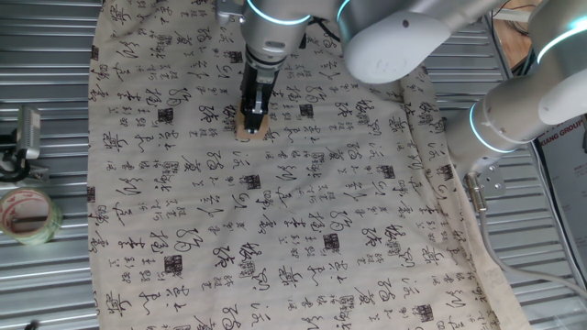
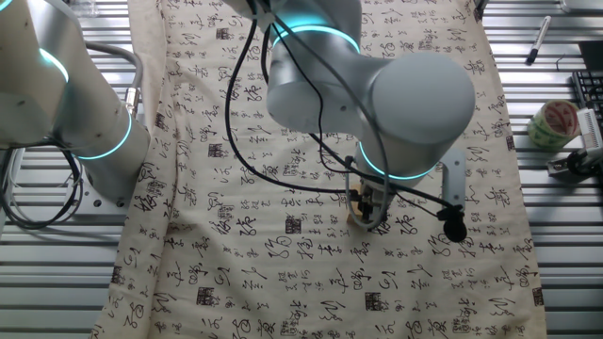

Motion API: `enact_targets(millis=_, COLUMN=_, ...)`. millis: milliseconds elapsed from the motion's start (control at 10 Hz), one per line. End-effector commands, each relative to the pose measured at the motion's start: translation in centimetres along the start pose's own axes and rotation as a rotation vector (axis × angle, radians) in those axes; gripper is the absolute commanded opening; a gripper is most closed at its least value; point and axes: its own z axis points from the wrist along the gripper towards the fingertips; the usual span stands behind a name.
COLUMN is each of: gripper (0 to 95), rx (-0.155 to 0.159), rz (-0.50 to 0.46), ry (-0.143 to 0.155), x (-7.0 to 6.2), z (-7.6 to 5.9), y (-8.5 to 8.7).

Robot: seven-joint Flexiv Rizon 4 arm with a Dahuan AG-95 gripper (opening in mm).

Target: Hold a small block with the gripper and sweep it from left to right on the table

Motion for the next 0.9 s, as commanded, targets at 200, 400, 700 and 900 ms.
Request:
enact_targets(millis=200, gripper=0.0, rx=0.004, rz=0.004, ry=-0.002, x=-0.02, z=1.99, y=0.08)
enact_targets(millis=400, gripper=0.0, rx=0.004, rz=0.004, ry=-0.003, x=-0.09, z=2.07, y=0.17)
enact_targets(millis=700, gripper=0.0, rx=0.009, rz=0.009, ry=-0.002, x=-0.23, z=2.15, y=0.35)
enact_targets(millis=900, gripper=0.0, rx=0.010, rz=0.018, ry=-0.003, x=-0.43, z=2.25, y=0.59)
